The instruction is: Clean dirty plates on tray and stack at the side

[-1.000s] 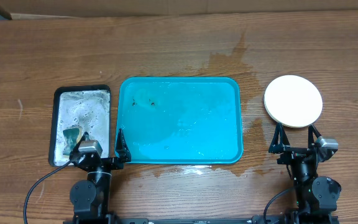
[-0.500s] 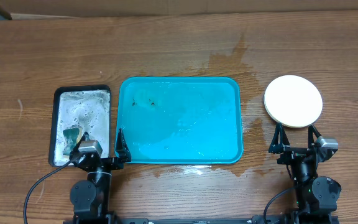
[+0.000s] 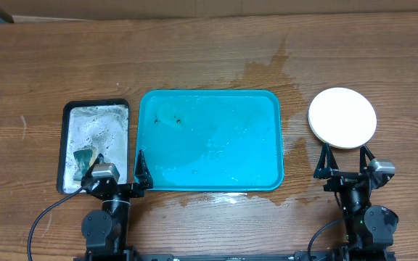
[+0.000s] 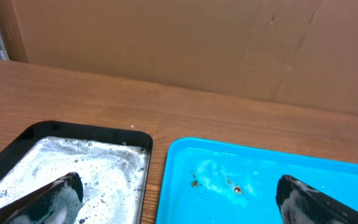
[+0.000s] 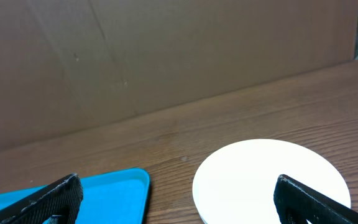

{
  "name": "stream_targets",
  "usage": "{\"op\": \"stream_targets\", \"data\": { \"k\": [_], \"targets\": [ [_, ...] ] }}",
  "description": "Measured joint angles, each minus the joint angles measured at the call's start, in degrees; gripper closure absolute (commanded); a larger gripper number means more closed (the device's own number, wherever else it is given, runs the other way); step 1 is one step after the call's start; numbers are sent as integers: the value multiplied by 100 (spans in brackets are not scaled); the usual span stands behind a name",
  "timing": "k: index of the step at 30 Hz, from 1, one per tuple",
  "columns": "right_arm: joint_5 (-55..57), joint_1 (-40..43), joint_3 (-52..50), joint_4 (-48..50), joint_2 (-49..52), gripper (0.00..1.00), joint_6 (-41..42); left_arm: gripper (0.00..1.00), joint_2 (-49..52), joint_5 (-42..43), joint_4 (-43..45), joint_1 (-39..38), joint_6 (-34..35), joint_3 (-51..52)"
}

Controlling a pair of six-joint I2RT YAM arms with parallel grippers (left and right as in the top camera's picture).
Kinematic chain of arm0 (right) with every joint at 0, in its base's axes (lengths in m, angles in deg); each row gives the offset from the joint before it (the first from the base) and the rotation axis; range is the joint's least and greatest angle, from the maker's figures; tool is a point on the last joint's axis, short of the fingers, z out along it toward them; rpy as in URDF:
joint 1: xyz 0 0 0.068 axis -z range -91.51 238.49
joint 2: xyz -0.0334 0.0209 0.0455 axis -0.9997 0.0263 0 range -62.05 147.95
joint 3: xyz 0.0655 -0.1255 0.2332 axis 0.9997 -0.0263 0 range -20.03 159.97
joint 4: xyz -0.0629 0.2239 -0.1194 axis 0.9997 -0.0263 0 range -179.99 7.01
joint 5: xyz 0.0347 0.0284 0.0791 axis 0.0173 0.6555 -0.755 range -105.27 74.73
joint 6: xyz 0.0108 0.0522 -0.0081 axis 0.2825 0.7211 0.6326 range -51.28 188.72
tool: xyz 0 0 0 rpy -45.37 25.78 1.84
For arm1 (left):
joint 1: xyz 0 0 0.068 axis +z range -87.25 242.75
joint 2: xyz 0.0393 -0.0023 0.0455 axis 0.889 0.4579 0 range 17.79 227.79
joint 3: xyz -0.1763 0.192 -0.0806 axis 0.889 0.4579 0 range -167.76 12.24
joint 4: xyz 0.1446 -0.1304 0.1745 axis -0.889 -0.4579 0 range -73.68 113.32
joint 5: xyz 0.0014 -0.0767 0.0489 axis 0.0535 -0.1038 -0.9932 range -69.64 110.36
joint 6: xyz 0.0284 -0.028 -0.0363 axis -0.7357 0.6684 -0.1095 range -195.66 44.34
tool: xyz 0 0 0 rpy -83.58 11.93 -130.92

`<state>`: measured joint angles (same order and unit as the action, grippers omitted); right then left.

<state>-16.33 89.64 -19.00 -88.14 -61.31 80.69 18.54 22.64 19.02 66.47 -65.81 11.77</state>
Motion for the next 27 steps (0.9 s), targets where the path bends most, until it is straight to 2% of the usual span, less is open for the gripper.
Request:
{"op": "stream_targets", "data": {
  "k": [5, 13, 16, 27],
  "targets": [
    [103, 2, 0, -2, 0, 0, -229, 0, 0, 0, -2, 0, 0, 0],
    [-76, 28, 0, 4, 0, 0, -1746, 0, 0, 0, 0, 0, 0, 0],
    [-192, 28, 0, 13, 0, 0, -2000, 0, 0, 0, 0, 0, 0, 0],
    [-282, 28, 0, 37, 0, 0, -2280, 0, 0, 0, -2, 0, 0, 0]
  ]
}}
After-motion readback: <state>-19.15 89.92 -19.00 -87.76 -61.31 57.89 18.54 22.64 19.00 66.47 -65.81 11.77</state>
